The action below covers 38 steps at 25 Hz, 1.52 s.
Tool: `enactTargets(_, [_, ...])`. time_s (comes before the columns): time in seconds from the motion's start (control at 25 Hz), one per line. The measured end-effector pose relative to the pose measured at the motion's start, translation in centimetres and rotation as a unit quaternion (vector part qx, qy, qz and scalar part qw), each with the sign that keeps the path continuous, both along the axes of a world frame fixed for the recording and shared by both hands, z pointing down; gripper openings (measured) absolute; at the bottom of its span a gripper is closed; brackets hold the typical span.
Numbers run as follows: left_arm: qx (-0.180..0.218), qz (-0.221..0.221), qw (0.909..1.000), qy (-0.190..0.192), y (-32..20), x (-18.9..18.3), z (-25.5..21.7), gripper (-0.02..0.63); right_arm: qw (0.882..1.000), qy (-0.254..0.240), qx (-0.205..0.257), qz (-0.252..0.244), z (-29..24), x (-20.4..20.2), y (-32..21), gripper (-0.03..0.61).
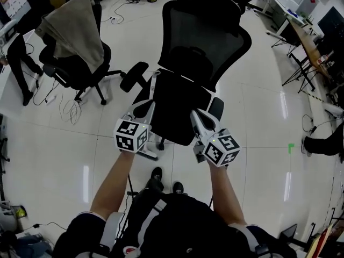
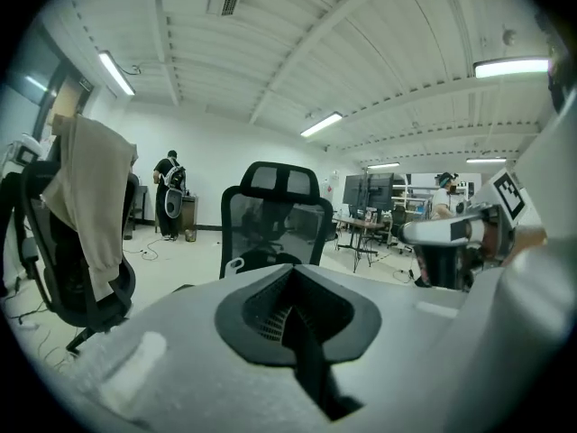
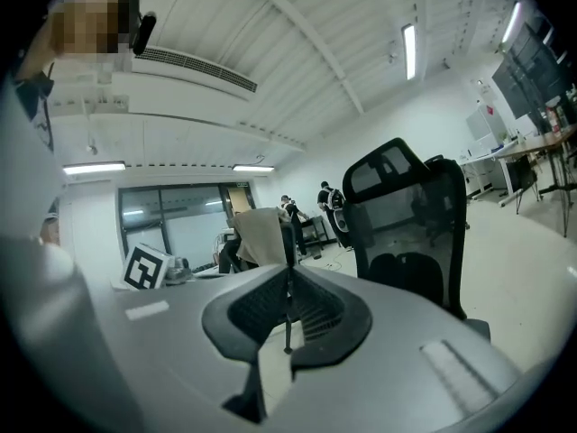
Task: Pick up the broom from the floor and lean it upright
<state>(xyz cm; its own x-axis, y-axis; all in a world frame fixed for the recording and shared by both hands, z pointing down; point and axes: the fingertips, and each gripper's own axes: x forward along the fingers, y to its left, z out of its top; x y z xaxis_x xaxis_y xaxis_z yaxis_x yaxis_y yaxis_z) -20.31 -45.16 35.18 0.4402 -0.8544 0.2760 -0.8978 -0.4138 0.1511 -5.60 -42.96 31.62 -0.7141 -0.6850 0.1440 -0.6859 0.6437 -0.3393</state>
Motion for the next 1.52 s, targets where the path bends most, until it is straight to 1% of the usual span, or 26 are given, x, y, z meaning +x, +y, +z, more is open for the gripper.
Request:
enactTargets(0.12, [0.01,0.005,0.9999,0.011,3.2,1.8,-2.4,0.0,1.0,0.004,0.017,-0.015,-0.9,0.4,2.0,0.02])
enactTargets(0.28, [0.023,0.013,0.9988,0.041,7.1,4.1,-5.1,0.001,0.998,0.009,0.046,-0.034,-2.7,0.7,4.2,0.005])
enactTargets(0.36, [0.03,0.013,0.9982,0.05,8.8,4.9,-6.0,0.0,0.997,0.013,0.058,-0.045,-3.4,0.6,5.1,0.005])
enactTargets(0.52, [0.042,0.011,0.998,0.047,11.7,6.2,-7.1,0.0,0.995,0.028,0.072,-0.068,-4.3,0.1,6.8,0.003])
enactTargets(0.64, [0.044,0.01,0.9978,0.048,13.2,7.0,-7.8,0.002,0.994,0.041,0.07,-0.075,-4.6,-0.1,7.9,0.003])
enactTargets(0.76, [0.042,0.004,0.9979,0.049,14.0,7.2,-8.3,0.001,0.994,0.046,0.065,-0.078,-4.8,-0.1,8.4,0.003])
enactTargets(0.96, [0.041,-0.003,0.9983,0.041,14.9,7.7,-8.6,0.002,0.992,0.045,0.077,-0.088,-5.7,0.1,9.4,0.003])
enactTargets(1.52, [0.042,-0.008,0.9982,0.043,15.7,8.6,-8.8,0.002,0.989,0.047,0.094,-0.103,-6.9,0.4,10.2,0.003])
